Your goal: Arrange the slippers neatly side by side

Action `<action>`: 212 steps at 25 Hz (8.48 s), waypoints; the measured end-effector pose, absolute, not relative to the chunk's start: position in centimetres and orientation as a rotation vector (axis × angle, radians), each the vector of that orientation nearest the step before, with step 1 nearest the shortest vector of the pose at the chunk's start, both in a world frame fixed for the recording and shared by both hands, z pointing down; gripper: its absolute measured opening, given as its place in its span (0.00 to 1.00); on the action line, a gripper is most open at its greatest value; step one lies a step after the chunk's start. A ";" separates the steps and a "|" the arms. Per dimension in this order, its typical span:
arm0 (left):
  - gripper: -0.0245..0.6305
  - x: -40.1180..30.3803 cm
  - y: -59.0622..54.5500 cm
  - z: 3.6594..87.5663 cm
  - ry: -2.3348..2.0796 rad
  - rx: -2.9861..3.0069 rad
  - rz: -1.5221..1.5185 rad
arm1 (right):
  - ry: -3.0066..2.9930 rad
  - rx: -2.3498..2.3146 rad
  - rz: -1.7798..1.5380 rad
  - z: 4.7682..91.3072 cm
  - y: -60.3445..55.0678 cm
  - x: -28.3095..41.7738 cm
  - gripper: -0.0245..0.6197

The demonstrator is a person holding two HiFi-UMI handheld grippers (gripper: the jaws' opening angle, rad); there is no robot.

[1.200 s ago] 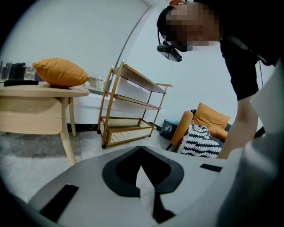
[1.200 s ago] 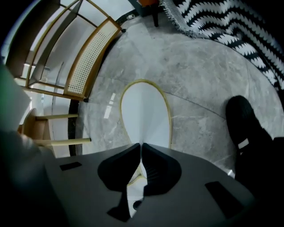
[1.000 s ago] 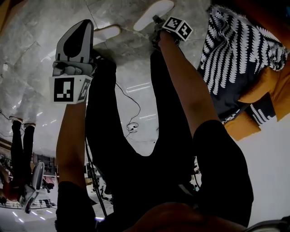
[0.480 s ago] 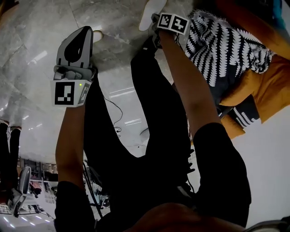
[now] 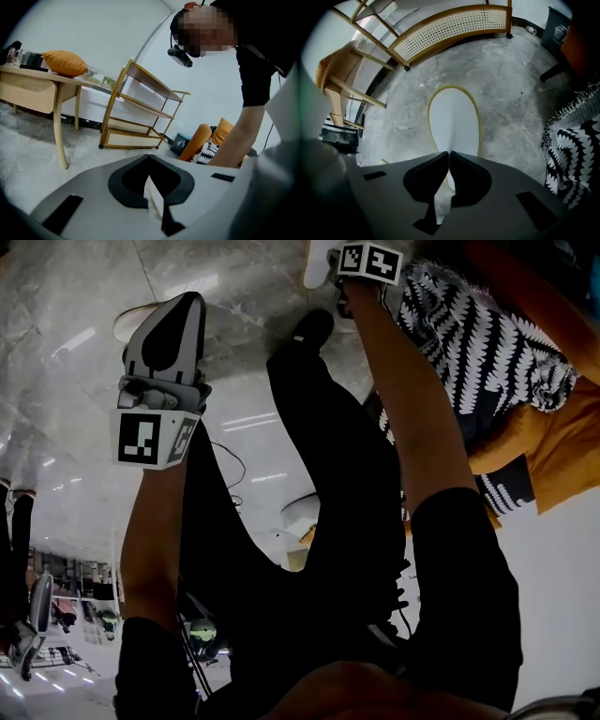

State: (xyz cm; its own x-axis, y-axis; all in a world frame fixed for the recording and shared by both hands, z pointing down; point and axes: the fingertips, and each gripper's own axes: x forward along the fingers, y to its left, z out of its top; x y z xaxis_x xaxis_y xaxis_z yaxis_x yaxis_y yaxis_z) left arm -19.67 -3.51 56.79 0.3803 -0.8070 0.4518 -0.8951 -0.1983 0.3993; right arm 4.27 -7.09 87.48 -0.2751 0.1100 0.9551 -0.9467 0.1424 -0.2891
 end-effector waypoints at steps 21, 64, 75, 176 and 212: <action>0.06 -21.3 -0.9 60.8 -1.458 1.959 0.249 | -1.414 0.935 1.344 89.5 -6.1 4.1 0.22; 0.06 -31.4 9.3 67.1 -1.513 1.243 0.181 | -2.261 0.846 0.675 61.4 -5.5 -12.9 0.09; 0.25 -36.1 16.2 81.4 -1.506 0.578 -0.174 | -2.333 0.845 0.628 64.5 -5.5 -13.9 0.09; 0.06 -9.2 -11.6 16.7 -1.648 2.266 0.012 | -2.626 1.371 0.469 18.2 -16.3 7.2 0.09; 0.06 -10.8 28.0 -7.9 -1.959 2.343 -0.258 | -2.988 1.145 0.175 -7.9 17.9 14.7 0.09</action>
